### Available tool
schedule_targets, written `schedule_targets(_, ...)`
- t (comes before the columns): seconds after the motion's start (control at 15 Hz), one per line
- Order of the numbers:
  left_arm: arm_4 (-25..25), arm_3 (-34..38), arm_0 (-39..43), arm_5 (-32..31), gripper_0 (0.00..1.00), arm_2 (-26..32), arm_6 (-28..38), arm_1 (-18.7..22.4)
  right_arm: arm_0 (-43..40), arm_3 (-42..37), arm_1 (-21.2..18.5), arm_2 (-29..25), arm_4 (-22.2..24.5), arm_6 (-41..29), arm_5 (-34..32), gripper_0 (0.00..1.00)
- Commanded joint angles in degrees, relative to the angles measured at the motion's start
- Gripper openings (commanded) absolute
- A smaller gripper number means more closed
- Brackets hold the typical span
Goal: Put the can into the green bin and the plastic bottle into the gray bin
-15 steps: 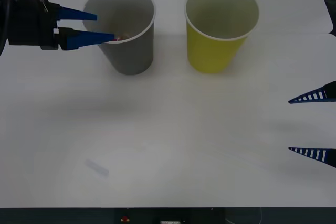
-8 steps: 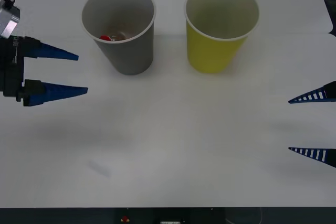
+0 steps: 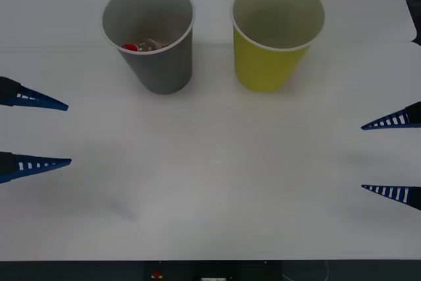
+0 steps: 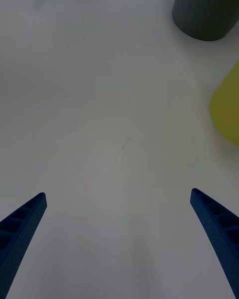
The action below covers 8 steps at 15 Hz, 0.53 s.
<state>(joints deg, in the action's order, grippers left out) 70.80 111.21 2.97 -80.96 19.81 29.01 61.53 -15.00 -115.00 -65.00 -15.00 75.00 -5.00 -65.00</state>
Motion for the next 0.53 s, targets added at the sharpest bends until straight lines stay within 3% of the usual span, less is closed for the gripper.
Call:
schedule_targets(0.07,0.0,0.9,3.5,-0.5,1.00,0.6,-4.2,0.0,0.0,0.0,0.0,0.0,0.0,0.0,0.0,1.00)
schedule_targets(0.27,0.5,0.9,4.3,-4.9,1.00,0.7,-7.5,0.1,0.0,0.0,0.0,0.0,0.0,0.0,0.0,1.00)
schedule_targets(0.53,1.1,1.0,4.1,-5.4,1.00,0.4,-11.1,0.1,0.0,0.0,0.0,0.0,0.0,0.0,0.0,1.00)
